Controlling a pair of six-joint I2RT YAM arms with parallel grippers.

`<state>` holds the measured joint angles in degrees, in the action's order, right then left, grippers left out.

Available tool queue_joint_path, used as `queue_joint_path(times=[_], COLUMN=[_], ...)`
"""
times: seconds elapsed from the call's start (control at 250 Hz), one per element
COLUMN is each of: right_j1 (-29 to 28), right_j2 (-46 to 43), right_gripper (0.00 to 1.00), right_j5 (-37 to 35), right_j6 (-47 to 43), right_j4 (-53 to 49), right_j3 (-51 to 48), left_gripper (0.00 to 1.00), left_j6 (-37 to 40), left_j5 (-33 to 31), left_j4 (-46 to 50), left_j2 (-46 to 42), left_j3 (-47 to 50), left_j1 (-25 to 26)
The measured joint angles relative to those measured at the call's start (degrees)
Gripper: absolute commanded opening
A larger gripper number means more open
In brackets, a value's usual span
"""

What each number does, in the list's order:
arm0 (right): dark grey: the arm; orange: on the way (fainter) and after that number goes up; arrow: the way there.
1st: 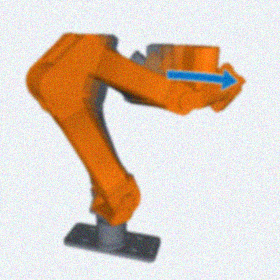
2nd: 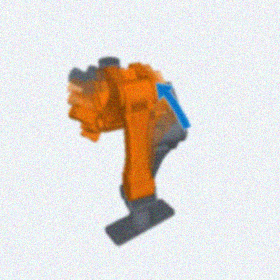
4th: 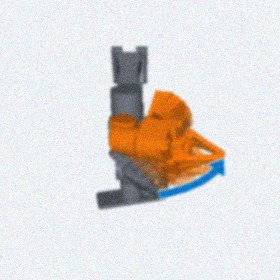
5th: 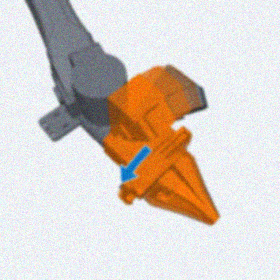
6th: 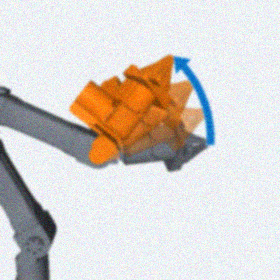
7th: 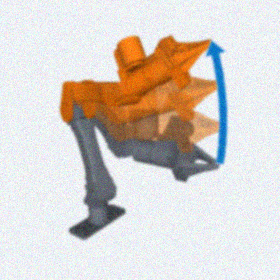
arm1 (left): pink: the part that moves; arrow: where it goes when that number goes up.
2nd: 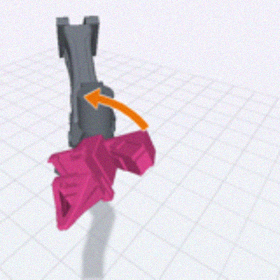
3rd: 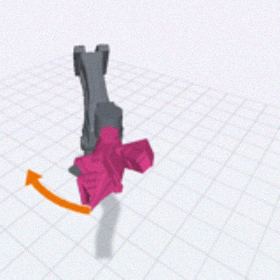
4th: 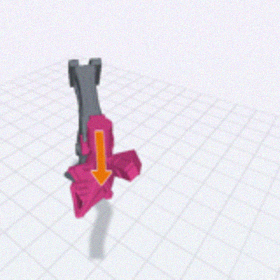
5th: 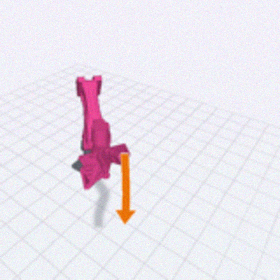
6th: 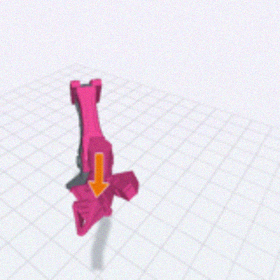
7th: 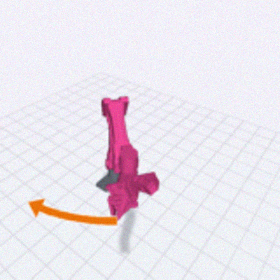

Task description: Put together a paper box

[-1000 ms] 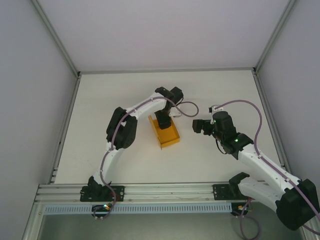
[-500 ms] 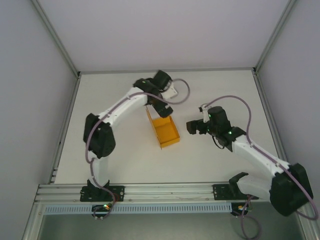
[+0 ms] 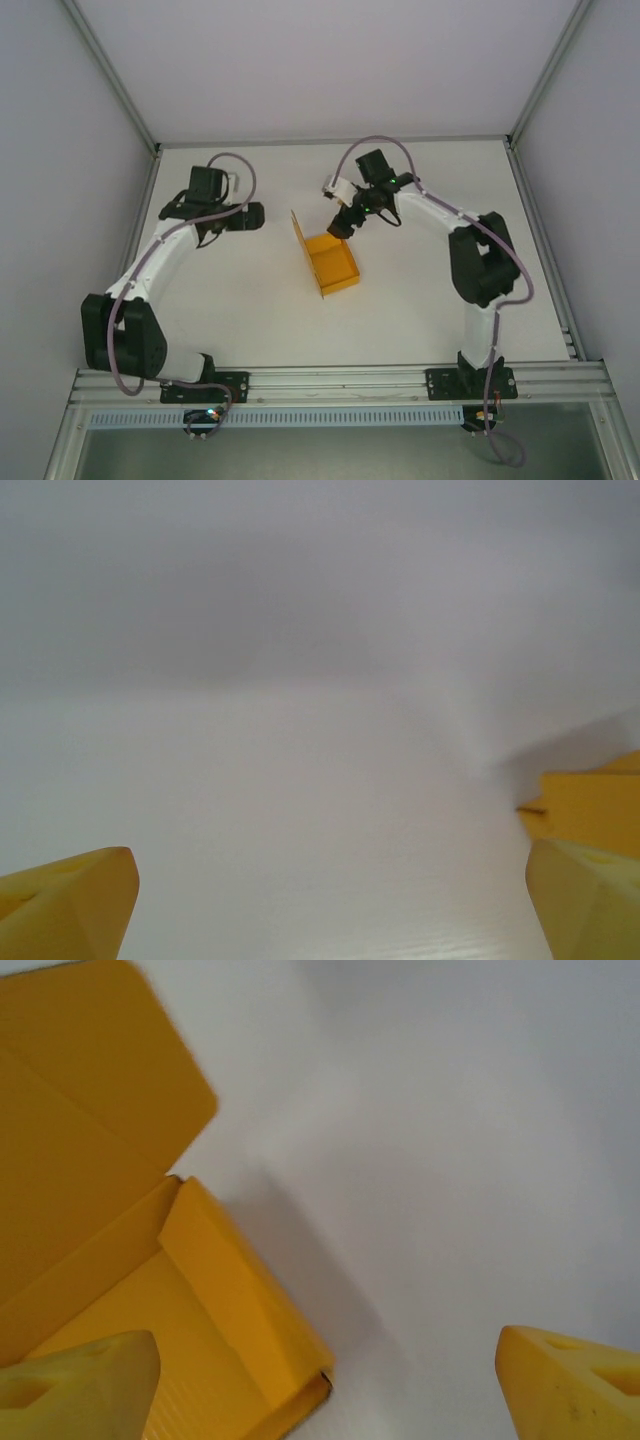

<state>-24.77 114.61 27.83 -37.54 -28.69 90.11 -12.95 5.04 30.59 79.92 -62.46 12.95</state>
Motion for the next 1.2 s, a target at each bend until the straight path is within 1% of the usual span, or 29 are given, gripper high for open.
queue_joint_path(times=[0.08,0.188,0.256,0.315,0.395,0.455,0.487,0.575,0.627,0.651,0.767,0.827,0.887,0.95,0.994,1.138,1.198], right_j1=[-1.07,-2.12,-2.56,-2.97,-3.37,-3.54,-3.63,-3.78,-3.78,-3.78,-3.78,-3.89,-4.02,-4.24,-4.37,-5.07,-5.75], right_j2=[4.52,9.9,12.85,15.28,17.99,19.78,20.46,21.81,22.21,22.32,22.51,22.51,22.51,22.51,22.51,21.99,21.0], right_gripper=[0.8,0.77,0.75,0.69,0.68,0.62,0.59,0.43,0.31,0.28,0.25,0.21,0.16,0.13,0.1,0.08,0.05], right_j5=[1.75,2.84,2.8,2.36,1.49,0.61,0.13,-1.2,-1.57,-1.81,-3.17,-3.93,-4.79,-5.57,-6.23,-8.98,-10.93], right_j6=[-5.88,-10.36,-12.07,-13.38,-14.43,-14.97,-15.13,-15.41,-14.88,-14.88,-14.99,-14.99,-14.99,-14.97,-14.69,-13.55,-13.03], right_j4=[-6.82,-13.86,-17.0,-19.5,-22.56,-24.48,-25.16,-25.88,-25.92,-25.97,-25.94,-25.97,-25.99,-25.94,-25.9,-24.5,-23.3], right_j3=[6.4,14.6,18.62,21.57,24.39,26.1,26.69,27.76,28.0,28.02,28.02,28.02,28.02,28.02,28.02,27.12,25.62], left_gripper=[1.0,1.0,1.0,1.0,1.0,1.0,1.0,1.0,1.0,1.0,1.0,1.0,1.0,1.0,1.0,1.0,1.0], left_j6=[-1.09,-2.12,-2.49,-2.49,-2.49,-2.49,-2.51,-2.51,-2.51,-2.51,-2.51,-2.51,-2.51,-2.51,-2.51,-2.51,-2.49], left_j5=[0.39,0.74,0.92,0.96,0.74,0.72,0.72,0.72,0.72,0.72,0.72,0.72,0.72,0.72,0.72,0.55,0.5], left_j4=[-0.33,-0.74,-0.98,-1.31,-1.46,-1.49,-1.53,-1.53,-1.53,-1.51,-1.51,-1.51,-1.49,-1.49,-1.49,-1.49,-1.46], left_j2=[-1.84,-3.56,-3.72,-3.72,-3.72,-3.72,-3.72,-3.72,-3.69,-3.69,-3.65,-3.58,-3.48,-3.41,-3.39,-3.39,-3.39], left_j3=[3.26,5.57,5.7,5.7,5.7,5.7,5.7,5.7,5.7,5.7,5.7,5.7,5.7,5.7,5.7,5.7,5.7], left_j1=[-1.16,-1.46,-1.46,-1.46,-1.49,-1.49,-1.49,-1.49,-1.49,-1.49,-1.49,-1.49,-1.49,-1.49,-1.49,-1.49,-1.49])
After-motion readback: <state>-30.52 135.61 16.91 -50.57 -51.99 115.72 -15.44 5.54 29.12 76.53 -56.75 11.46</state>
